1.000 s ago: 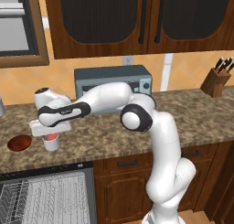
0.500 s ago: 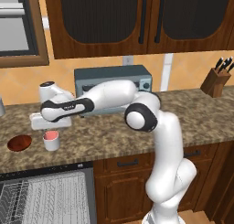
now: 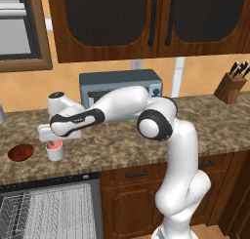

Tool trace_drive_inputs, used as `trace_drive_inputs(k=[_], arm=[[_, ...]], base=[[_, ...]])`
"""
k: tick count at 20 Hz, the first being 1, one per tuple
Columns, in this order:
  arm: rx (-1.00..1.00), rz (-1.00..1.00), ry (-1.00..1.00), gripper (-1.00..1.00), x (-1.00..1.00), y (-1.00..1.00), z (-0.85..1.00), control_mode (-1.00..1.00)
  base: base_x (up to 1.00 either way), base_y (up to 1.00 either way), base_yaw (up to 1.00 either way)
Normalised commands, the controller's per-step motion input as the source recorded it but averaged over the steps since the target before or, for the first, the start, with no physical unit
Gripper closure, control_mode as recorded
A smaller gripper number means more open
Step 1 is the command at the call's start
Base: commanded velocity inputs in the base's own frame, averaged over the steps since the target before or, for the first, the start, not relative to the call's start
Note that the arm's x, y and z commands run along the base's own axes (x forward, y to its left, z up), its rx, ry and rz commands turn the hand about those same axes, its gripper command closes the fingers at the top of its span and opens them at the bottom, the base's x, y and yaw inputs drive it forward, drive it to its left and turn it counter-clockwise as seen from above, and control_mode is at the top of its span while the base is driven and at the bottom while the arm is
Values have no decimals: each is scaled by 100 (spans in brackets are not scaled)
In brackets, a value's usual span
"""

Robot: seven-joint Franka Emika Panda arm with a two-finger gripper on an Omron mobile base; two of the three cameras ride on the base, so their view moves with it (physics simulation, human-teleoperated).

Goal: Pick up the cup and bowl from the counter, place them in the dishwasher, and close the dishwasher door.

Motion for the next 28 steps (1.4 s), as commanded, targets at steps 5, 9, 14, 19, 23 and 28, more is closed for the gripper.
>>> trace_drive_inputs(k=[5,9,14,19,23,28], arm=[[0,0,0,-100,22,0,-45,-100],[0,0,0,-100,29,0,-20,-100],[0,0,0,100,0,0,0,-100],[0,0,0,100,0,0,0,-100],[0,0,0,100,0,0,0,-100],[0,0,0,100,-56,-9,0,-100]], base=[[0,0,0],[0,0,0],[0,0,0],[0,0,0],[0,0,0],[0,0,0]])
